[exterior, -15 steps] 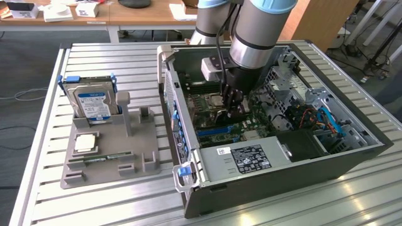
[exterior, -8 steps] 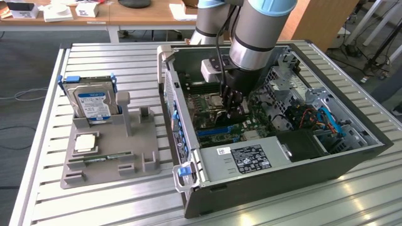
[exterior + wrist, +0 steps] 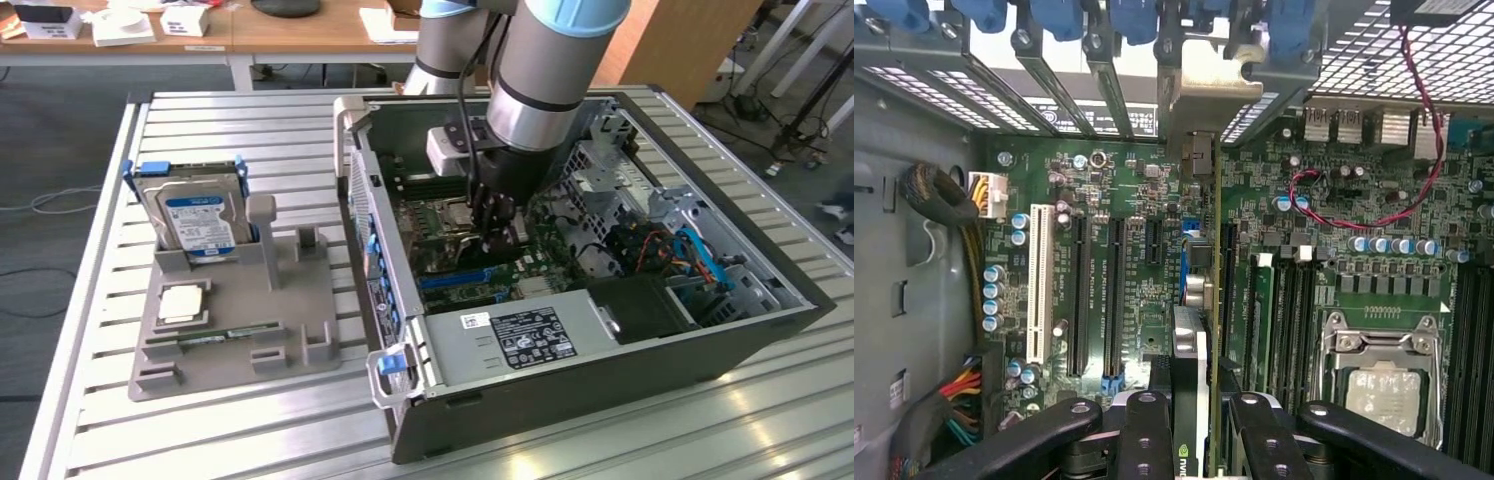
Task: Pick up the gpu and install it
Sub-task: 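Insert the gpu into the slot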
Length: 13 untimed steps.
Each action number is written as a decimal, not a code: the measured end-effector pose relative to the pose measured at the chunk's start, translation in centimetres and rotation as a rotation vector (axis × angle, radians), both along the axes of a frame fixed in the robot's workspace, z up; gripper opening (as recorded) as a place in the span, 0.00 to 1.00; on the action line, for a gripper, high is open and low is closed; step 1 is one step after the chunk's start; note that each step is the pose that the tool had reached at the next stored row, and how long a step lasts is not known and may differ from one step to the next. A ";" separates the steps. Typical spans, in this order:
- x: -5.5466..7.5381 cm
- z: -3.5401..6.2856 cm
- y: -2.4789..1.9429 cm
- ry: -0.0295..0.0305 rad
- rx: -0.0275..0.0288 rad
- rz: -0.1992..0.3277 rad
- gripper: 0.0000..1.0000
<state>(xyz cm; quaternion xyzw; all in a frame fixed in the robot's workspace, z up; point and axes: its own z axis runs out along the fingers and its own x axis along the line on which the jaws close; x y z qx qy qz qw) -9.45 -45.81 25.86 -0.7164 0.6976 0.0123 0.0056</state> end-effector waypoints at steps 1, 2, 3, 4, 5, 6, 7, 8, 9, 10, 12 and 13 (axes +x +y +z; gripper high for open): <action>0.0 -0.01 0.00 0.0000 -0.0002 -0.003 0.27; 0.0 -0.01 0.00 0.0001 -0.0003 -0.005 0.27; 0.0 -0.02 -0.01 0.0001 -0.0003 -0.006 0.27; 0.0 -0.02 -0.01 0.0001 -0.0002 -0.006 0.27; 0.0 -0.03 -0.01 0.0000 -0.0002 -0.007 0.27; 0.0 -0.03 -0.01 0.0000 -0.0001 -0.007 0.27; 0.0 -0.03 -0.01 0.0000 -0.0001 -0.007 0.27; 0.0 -0.03 -0.01 0.0000 -0.0002 -0.007 0.27; 0.0 -0.04 -0.01 -0.0001 0.0001 -0.007 0.27; 0.0 -0.04 -0.02 -0.0001 0.0001 -0.007 0.27; 0.0 -0.03 -0.04 0.0000 -0.0001 -0.007 0.27; -0.1 -0.04 -0.05 -0.0001 -0.0001 -0.007 0.27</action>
